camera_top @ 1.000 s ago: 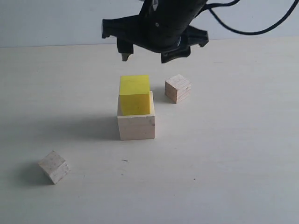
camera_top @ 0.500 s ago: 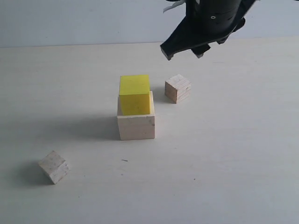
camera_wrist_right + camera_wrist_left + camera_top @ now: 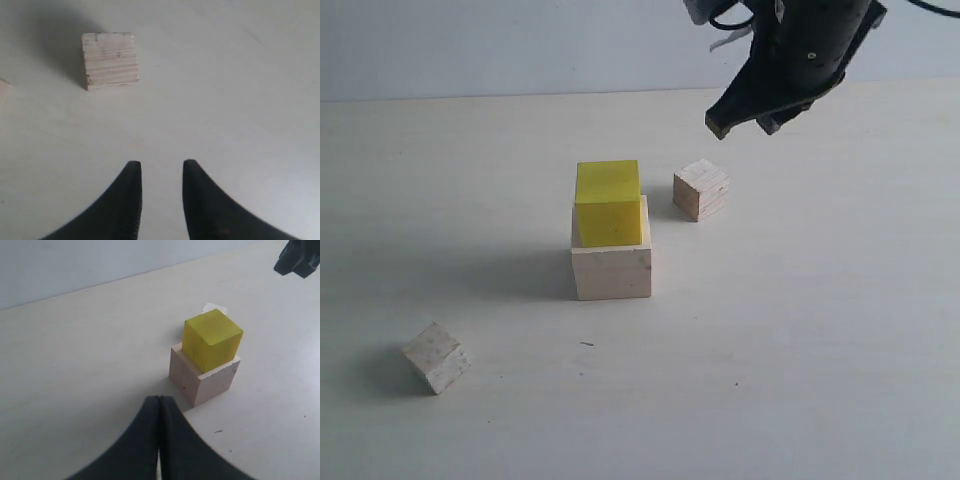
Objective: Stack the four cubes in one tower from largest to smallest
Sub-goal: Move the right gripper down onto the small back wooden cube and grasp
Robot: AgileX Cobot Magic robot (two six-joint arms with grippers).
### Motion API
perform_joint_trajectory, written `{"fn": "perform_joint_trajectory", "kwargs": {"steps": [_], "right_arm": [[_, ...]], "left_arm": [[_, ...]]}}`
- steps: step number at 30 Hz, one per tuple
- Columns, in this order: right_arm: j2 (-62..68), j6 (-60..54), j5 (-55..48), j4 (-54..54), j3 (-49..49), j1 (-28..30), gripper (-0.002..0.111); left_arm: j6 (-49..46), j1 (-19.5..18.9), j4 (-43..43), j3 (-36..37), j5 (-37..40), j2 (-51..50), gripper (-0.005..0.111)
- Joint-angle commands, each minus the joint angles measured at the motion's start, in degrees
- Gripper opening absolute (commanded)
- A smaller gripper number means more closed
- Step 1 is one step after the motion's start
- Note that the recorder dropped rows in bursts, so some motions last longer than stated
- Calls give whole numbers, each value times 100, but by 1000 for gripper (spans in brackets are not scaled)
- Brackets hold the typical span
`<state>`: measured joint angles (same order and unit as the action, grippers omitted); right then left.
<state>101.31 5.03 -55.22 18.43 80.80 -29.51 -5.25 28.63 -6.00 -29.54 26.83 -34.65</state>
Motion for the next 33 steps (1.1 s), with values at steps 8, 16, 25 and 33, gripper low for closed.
{"fn": "perform_joint_trajectory", "kwargs": {"steps": [8,16,25,33], "right_arm": [[1269,-2146,2699,-1972,-326,417,73],[1480,-2056,3140,-1881,-150,466,73],[1734,-2004,3030,-2060,-40,664,73],[1948,-2033,3018,-2331,-40,664,73]], "left_arm": [[-186,-6,-12,20,-178,-6,0],[-178,-6,-12,20,-189,-6,0],[-200,-6,-12,20,-214,-6,0],[-226,-6,-12,20,-213,-6,0]]}}
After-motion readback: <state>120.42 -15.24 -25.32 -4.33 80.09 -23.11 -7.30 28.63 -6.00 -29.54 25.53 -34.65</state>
